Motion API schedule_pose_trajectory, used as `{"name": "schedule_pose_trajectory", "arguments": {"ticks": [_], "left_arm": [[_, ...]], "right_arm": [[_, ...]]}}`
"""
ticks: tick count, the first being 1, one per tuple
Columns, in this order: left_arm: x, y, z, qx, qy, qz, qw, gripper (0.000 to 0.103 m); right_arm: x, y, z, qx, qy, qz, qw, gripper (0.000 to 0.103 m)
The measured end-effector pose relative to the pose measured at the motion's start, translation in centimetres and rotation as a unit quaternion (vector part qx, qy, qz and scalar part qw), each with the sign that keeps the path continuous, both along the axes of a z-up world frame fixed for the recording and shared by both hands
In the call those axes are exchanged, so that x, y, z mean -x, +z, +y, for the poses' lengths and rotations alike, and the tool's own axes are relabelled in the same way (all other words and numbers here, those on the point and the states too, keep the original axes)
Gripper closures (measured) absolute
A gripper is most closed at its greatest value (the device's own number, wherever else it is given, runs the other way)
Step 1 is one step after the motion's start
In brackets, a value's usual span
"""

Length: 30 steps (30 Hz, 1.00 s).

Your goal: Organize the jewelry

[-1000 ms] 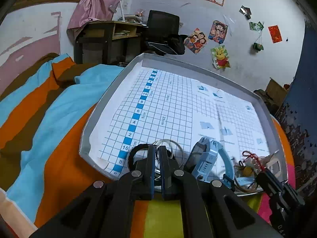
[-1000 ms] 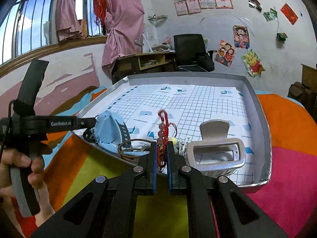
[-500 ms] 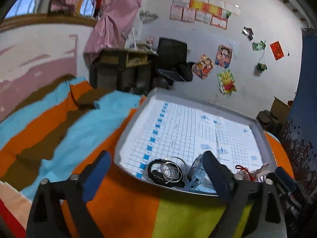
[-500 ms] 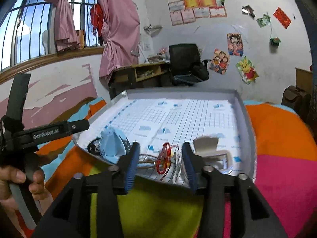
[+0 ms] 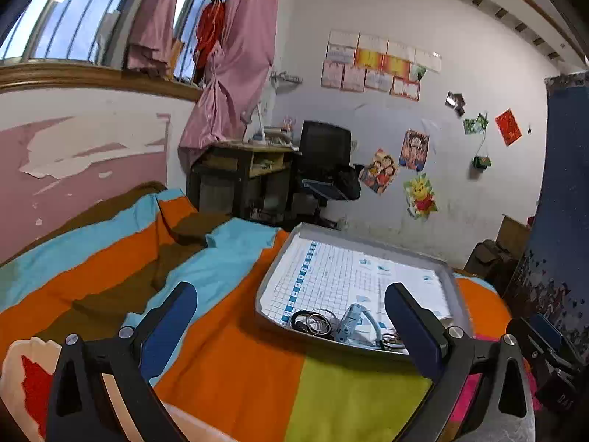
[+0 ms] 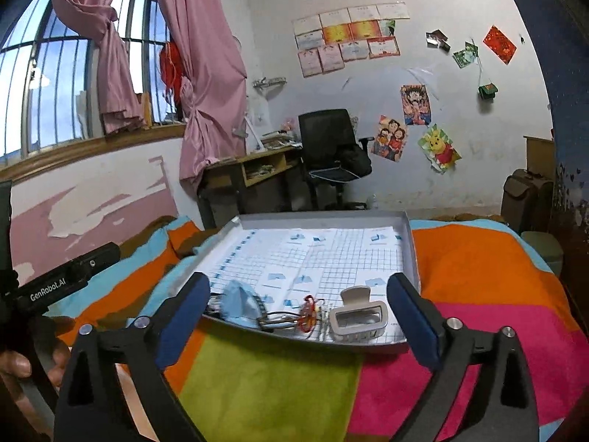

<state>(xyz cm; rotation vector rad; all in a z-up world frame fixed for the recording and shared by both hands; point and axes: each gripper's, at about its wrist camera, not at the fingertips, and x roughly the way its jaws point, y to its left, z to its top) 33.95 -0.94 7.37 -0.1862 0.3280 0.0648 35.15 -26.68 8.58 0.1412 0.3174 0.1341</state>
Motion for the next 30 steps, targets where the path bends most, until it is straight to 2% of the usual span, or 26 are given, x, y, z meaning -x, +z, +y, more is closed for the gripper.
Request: {"name": "schedule_pose_trajectory", "arguments": {"ticks": [5,9,13,17,27,30], "left_arm": [[4.4,0.9,0.2,-0.011,0.003,-0.02,0.9997,0.0],[8.2,0.9,0.5,-0.019,0.003,-0.036,0.9992,0.0],[11.2,0.5,1.1,-0.008,0.006,-0.036,0.9993,0.0],[13.8,-0.2,1.7,0.002,0.007,-0.033,0.9994,0.0],[18.3,-3.0,1.7,-0.027,-0.011,-0.033,0.999,0.0],[18.8,-3.6,1.9,-0.036,-0.016,-0.039,0.9985,0.0]], "right_arm": [[3.9,1.3,0.5,-0.003,0.003,-0.02,1.0,0.002],[7.2,1.9,0.4,-0.031,0.003,-0.024,0.999,0.002],[10.8,1.5,0.3,-0.046,0.003,-0.027,0.999,0.002],[13.9,0.9,0.6,-0.042,0.002,-0.027,0.999,0.002],[20.1,-1.4,2.0,0.006,-0.008,-0.019,1.0,0.002],[20.6,-2.1,2.1,0.007,-0.013,-0.015,1.0,0.002]]}}
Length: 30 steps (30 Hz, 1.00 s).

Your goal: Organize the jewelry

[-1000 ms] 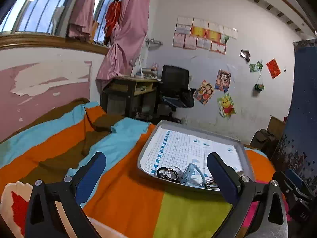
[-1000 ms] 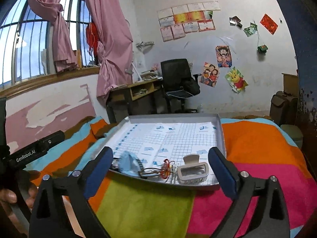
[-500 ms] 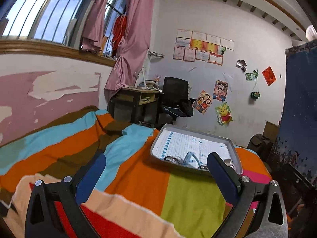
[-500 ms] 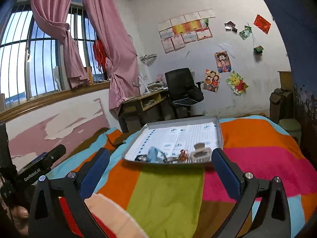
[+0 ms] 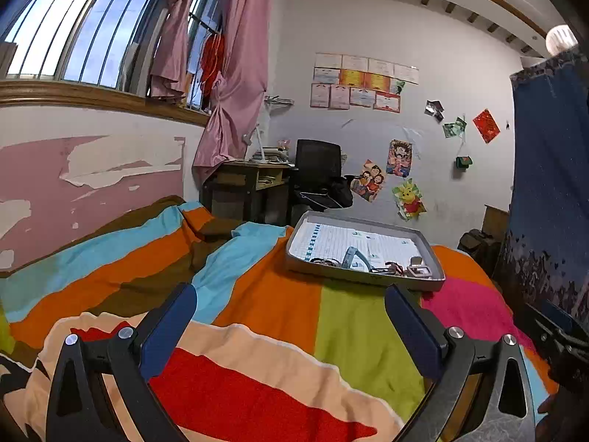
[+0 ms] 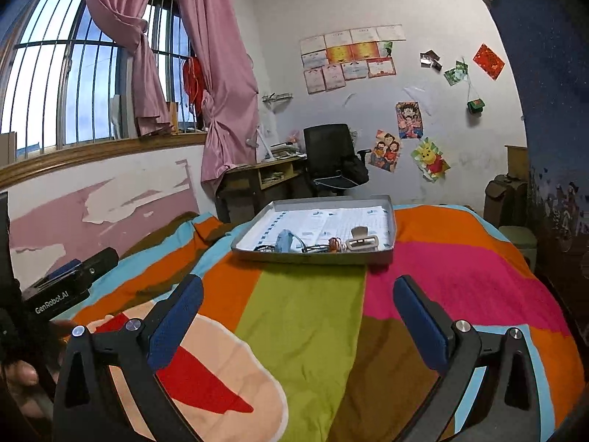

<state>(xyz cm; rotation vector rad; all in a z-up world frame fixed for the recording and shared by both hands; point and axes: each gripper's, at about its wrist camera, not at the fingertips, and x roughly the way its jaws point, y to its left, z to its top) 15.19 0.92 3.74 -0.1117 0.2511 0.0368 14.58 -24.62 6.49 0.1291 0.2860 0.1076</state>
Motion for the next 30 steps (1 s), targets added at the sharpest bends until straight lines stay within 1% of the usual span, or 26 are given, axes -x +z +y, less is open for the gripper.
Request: {"name": "schedule_pose_trajectory", "arguments": {"ticks": [3,6,11,18,30], "left_arm": [[0.1,-0.5,0.0,-0.005,-0.006,0.0,1.0,0.0],[0.0,-0.8,0.0,-0.008,-0.007,0.002,0.9999,0.0],[-0.1,-1.4,0.1,-0.012,-0.011,0.005,0.9999,0.0],[-0.1,-2.0,-0.3,-0.014,-0.014,0.015,0.9997,0.0],[-0.1,-2.3,0.0,-0.011,-0.014,0.018,0.9997,0.0]], "right_arm": [[0.1,-0.6,0.0,-0.001,-0.007,0.002,1.0,0.002],[0.0,-0.8,0.0,0.01,-0.018,-0.002,1.0,0.002],[-0.6,-1.2,0.3,0.019,-0.028,0.008,0.999,0.002],[-1.0,-1.2,0.6,0.025,-0.024,0.007,0.999,0.002],[-0.9,-1.2,1.2,0.029,-0.021,0.008,0.999,0.002]]}}
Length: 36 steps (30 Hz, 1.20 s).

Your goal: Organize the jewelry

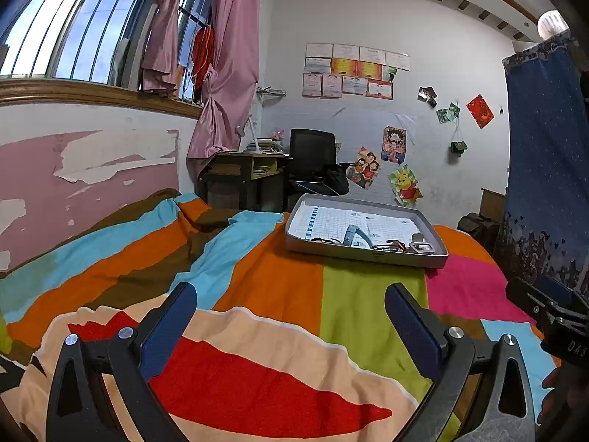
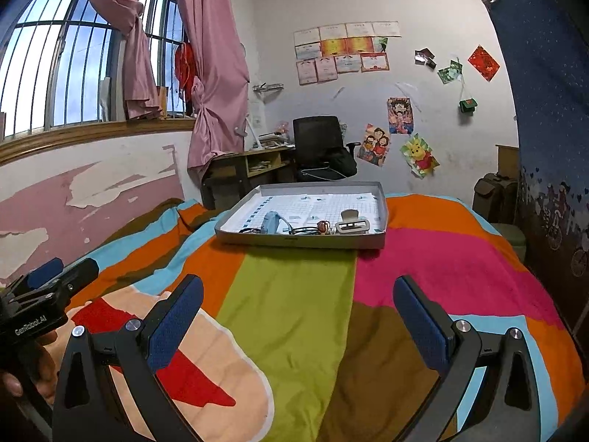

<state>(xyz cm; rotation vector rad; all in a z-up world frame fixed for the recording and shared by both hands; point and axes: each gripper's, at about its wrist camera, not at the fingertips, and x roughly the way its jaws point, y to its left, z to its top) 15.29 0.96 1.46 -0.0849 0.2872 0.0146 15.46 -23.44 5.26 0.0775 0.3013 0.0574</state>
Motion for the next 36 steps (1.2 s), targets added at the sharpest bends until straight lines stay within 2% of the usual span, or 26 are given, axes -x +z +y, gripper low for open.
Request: {"name": "schedule_pose_trajectory", "arguments": {"ticks": [36], "left_arm": [[0.15,-0.15,0.22,0.002,-0.004,0.003,1.0,0.0]], "right_arm": [[0.22,-0.05,0.34,0.0,0.004,0.003,1.0,0.002]]}}
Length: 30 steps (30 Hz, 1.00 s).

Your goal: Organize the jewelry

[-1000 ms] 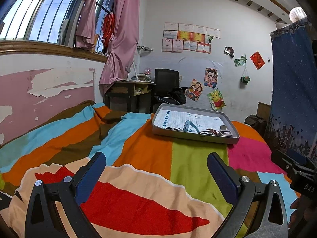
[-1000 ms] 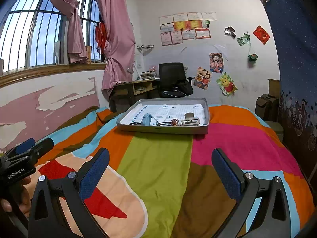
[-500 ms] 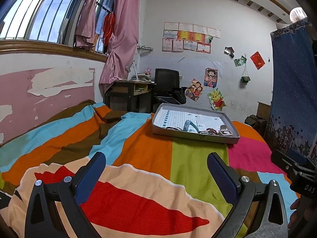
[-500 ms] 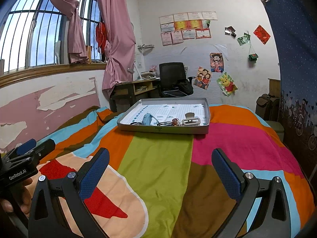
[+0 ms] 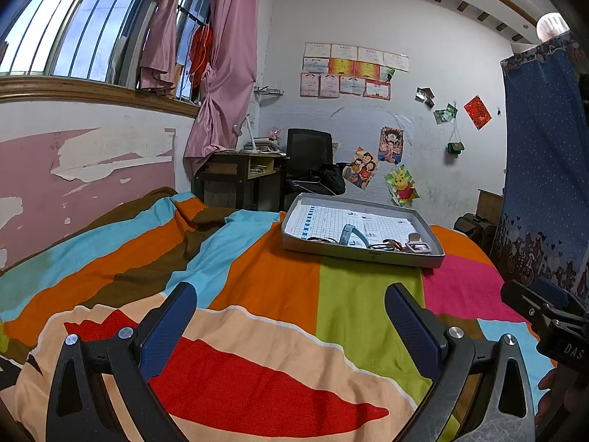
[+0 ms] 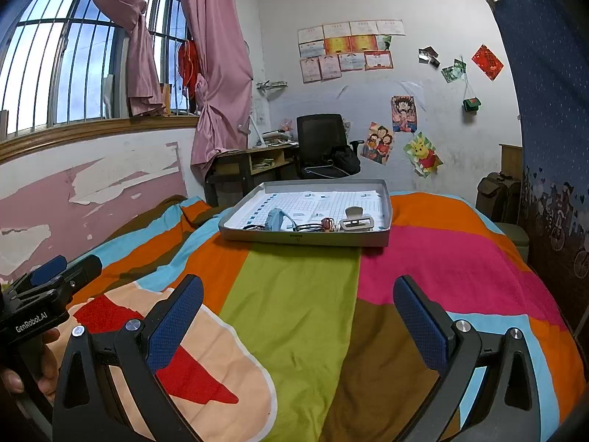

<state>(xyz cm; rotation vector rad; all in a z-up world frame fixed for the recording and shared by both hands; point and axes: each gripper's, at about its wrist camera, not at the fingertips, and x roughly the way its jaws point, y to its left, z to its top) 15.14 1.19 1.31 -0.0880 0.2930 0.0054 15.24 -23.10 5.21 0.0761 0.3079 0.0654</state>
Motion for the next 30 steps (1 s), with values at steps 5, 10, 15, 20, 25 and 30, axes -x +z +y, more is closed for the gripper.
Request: {"name": "schedule_pose_trajectory", "arguments": {"ticks": [5,10,15,20,25,30], "left_arm": [[0.03,0.0,-0.14,0.001,0.001,0.0,1.0,0.0],[0.04,-0.06,-0.1,0.001,0.001,0.001,1.0,0.0],[0.02,0.07,0.11,0.013,0.001,0.004,0.9999,0.0],[-0.29,0.15,0.19,0.008,0.0,0.011,0.9999,0.0],[-0.37,0.18,0.0,0.002,0.0,0.012,0.9999,0.0],[-0.39,0.15,-0.08,0.002,-0.002,0.014,0.9999,0.0]], "right_arm": [[-0.03,0.01,-0.02,0.0,0.001,0.0,1.0,0.002],[0.02,-0.04,0.11,0.001,0.002,0.001,1.0,0.002],[-0.03,-0.01,0.07,0.0,0.002,0.001,1.0,0.002],[-0.01,0.01,0.07,0.001,0.001,0.001,1.0,0.002],[-0.05,0.05,0.0,0.001,0.001,0.0,1.0,0.002],[-0.06,-0.15,0.04,0.0,0.001,0.0,1.0,0.002]]}}
